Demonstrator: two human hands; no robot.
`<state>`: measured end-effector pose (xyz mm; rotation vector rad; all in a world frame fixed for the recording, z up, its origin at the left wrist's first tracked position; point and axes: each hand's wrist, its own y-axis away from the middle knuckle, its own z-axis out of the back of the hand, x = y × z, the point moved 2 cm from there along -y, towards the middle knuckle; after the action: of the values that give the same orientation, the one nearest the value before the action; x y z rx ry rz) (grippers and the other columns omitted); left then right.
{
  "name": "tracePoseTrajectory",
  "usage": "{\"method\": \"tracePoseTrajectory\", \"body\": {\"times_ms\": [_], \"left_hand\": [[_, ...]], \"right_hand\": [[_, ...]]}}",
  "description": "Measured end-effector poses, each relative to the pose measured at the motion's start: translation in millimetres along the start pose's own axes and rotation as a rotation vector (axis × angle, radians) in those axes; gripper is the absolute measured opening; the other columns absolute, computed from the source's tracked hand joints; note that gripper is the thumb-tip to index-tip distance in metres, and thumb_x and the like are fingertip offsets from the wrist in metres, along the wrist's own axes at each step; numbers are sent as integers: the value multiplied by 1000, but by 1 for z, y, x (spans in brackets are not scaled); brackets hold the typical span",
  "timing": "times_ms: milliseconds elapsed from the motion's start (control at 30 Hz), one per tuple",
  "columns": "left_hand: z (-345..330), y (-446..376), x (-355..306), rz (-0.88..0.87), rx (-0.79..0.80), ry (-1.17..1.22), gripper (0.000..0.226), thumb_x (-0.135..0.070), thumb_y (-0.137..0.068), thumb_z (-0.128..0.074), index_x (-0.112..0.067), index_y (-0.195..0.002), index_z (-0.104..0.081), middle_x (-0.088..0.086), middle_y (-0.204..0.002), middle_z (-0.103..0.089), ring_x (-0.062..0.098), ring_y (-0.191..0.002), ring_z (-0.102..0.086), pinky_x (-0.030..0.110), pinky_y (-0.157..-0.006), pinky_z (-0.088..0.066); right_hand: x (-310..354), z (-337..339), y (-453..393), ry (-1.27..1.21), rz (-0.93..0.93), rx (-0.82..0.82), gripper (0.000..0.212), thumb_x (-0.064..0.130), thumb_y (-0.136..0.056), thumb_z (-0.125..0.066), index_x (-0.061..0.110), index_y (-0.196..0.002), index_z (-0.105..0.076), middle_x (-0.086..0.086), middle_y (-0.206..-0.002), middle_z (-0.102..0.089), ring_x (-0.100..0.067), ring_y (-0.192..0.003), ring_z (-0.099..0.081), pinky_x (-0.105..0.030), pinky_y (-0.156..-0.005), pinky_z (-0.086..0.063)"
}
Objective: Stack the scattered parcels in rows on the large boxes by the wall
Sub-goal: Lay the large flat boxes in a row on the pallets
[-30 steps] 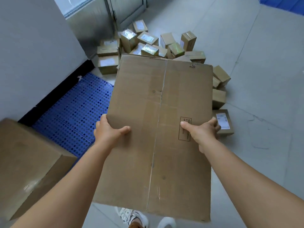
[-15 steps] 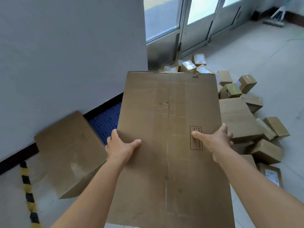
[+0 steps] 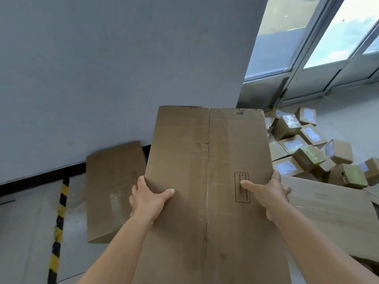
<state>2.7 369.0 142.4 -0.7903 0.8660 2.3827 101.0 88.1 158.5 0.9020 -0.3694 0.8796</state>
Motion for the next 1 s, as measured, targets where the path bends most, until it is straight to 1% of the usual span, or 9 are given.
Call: {"method": "tracePoseTrajectory", "body": {"times_ms": [100, 167, 233, 333, 433, 533, 633, 833, 1000], "left_hand": [[-11, -7, -5, 51, -56, 42, 106, -42, -67, -82, -21, -150, -22, 6, -148, -32, 30, -137, -28, 45, -108, -32], [-21, -10, -9, 92, -101, 71, 105, -41, -66, -83, -20, -150, -23, 6, -148, -34, 31, -136, -30, 46, -109, -33], [-32, -14, -13, 131, -138, 93, 103, -42, -66, -82, -19, -149, -26, 6, -147, -35, 31, -135, -31, 47, -108, -34], [-48, -28, -19, 190, -174, 125, 105, -43, -66, -82, -21, -150, -24, 5, -147, -34, 31, -135, -31, 47, -109, -33], [-60, -50, -22, 214, -204, 149, 104, -43, -67, -81, -20, -151, -23, 4, -148, -33, 30, -136, -30, 45, -109, -34], [-74, -78, -18, 244, -203, 169, 102, -41, -68, -80, -21, -150, -23, 3, -149, -32, 29, -137, -29, 44, -108, -34], [-86, -109, -6, 272, -198, 157, 98, -44, -66, -78, -22, -147, -27, 1, -145, -36, 28, -134, -31, 47, -106, -37], [-111, -189, 25, 316, -153, 80, 98, -47, -70, -75, -23, -149, -21, 0, -147, -32, 27, -136, -27, 49, -107, -33], [-140, -255, 50, 334, -61, 76, 103, -44, -75, -73, -23, -153, -9, -1, -154, -21, 26, -142, -17, 48, -111, -28]], "right_hand": [[19, -4, -33, 30, 63, 60, 102, 45, -65, -83, 38, -145, -21, -13, -138, -34, -37, -125, -36, -49, -103, -39], [33, -7, -57, 67, 114, 109, 103, 47, -62, -83, 38, -144, -21, -12, -138, -37, -36, -126, -36, -52, -104, -37], [46, -10, -79, 97, 149, 167, 105, 46, -64, -83, 36, -146, -19, -11, -140, -35, -37, -128, -34, -54, -106, -35], [64, -18, -110, 130, 208, 234, 103, 42, -71, -80, 35, -150, -14, -10, -144, -27, -36, -132, -29, -51, -108, -33], [78, -37, -138, 163, 250, 282, 104, 38, -73, -79, 34, -151, -11, -9, -143, -27, -35, -131, -29, -49, -108, -33], [84, -63, -166, 187, 255, 284, 102, 37, -72, -80, 35, -149, -14, -8, -141, -27, -35, -129, -31, -49, -108, -34], [88, -97, -191, 210, 237, 292, 98, 38, -71, -80, 37, -146, -18, -8, -136, -28, -35, -123, -36, -49, -106, -37], [89, -172, -238, 252, 191, 293, 97, 33, -74, -80, 35, -148, -18, -11, -137, -29, -36, -119, -40, -51, -105, -38], [85, -228, -282, 241, 160, 273, 93, 26, -76, -80, 32, -148, -21, -13, -138, -30, -30, -101, -39, -46, -100, -38]]}}
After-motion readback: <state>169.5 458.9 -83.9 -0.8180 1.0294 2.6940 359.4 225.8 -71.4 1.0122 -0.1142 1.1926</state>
